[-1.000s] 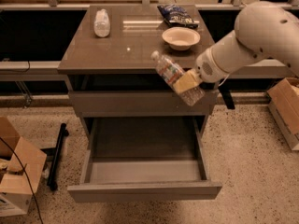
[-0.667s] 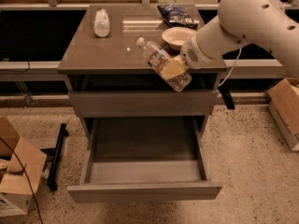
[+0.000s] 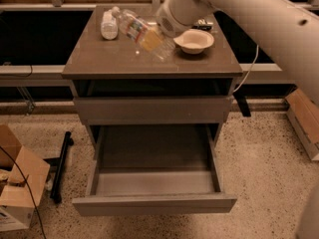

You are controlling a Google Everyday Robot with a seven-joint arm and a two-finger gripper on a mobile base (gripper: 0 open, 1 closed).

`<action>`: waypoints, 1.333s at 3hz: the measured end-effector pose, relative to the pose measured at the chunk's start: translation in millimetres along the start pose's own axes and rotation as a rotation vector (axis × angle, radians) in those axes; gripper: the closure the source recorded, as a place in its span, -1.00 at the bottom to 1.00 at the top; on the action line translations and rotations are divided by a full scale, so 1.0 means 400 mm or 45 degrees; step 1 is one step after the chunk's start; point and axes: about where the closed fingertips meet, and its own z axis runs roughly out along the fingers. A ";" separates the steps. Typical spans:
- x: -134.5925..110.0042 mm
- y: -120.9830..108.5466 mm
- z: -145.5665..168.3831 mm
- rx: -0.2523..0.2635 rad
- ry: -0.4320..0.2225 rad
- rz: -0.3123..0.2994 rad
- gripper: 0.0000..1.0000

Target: Pick water bottle from middle drawer and place on counter

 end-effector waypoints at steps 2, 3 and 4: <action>-0.046 0.008 0.031 0.029 -0.023 -0.037 1.00; -0.076 -0.025 0.075 0.068 -0.061 -0.065 1.00; -0.122 -0.059 0.137 0.089 -0.092 -0.097 0.62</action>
Offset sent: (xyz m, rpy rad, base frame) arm 0.0214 0.0176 0.0021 -0.0238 -0.0868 -0.0190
